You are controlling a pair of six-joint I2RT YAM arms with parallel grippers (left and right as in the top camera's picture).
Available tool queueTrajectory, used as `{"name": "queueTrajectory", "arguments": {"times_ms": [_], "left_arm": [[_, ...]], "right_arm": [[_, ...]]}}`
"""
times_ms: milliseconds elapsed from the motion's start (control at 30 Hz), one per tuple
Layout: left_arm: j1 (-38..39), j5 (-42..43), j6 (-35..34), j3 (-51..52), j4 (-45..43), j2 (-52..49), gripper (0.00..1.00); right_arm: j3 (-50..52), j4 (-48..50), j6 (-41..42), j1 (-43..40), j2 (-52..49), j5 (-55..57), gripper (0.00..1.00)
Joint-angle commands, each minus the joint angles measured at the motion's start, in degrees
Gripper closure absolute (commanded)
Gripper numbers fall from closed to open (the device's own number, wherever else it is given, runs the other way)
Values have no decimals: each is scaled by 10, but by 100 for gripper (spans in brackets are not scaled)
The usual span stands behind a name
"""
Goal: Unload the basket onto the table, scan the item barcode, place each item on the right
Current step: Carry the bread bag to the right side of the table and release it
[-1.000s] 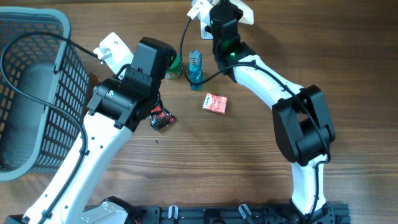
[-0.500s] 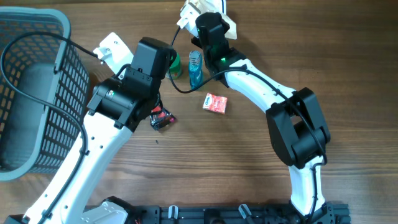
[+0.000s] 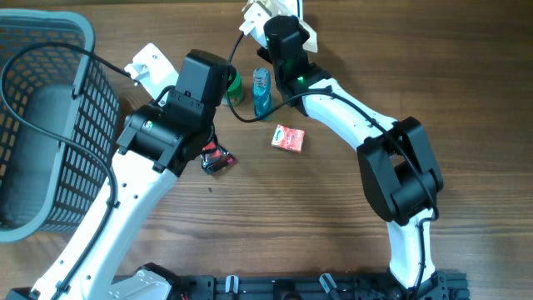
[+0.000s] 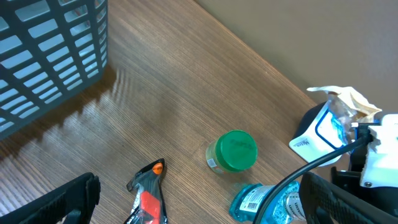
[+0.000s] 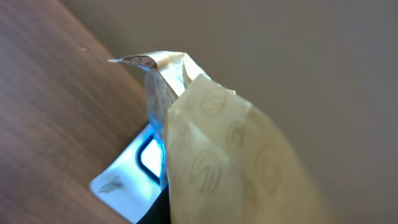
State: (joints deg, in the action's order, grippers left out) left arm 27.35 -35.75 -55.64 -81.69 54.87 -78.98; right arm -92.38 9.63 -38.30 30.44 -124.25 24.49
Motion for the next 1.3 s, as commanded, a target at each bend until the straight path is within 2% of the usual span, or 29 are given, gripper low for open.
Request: {"name": "queueTrajectory", "arguments": {"times_ms": [0, 167, 300, 367, 467, 533, 600, 667, 767, 1000, 1267], "left_arm": [[1, -14, -1, 0, -1, -6, 0], [1, -14, -1, 0, -1, -6, 0], [1, -14, -1, 0, -1, -6, 0], [1, -14, -1, 0, -1, -6, 0], [1, -14, -1, 0, 0, -6, 0], [1, -13, -1, 0, 2, -6, 0], [1, -10, -1, 0, 3, -6, 0], [1, 1, -1, 0, 3, -6, 0], [1, 7, -1, 0, 3, -6, 0], [1, 7, -1, 0, 3, -6, 0], [1, 7, -1, 0, 3, -6, 0]], "right_arm": [[-5, 23, -23, -4, 10, 51, 95], [-6, 34, -33, -4, 94, 87, 95], [-6, 28, -20, -6, 191, 195, 95], [-6, -2, 20, -13, 235, 249, 95], [-6, -183, 166, -37, 307, 265, 96], [-6, -349, 323, -61, 349, 258, 96], [-6, -520, 474, -104, 379, 181, 95], [-5, -605, 559, -151, 378, 129, 95], [-5, -640, 598, -207, 369, 90, 96], [-5, -629, 671, -323, 329, 22, 96], [-5, -635, 665, -339, 297, -5, 95]]}}
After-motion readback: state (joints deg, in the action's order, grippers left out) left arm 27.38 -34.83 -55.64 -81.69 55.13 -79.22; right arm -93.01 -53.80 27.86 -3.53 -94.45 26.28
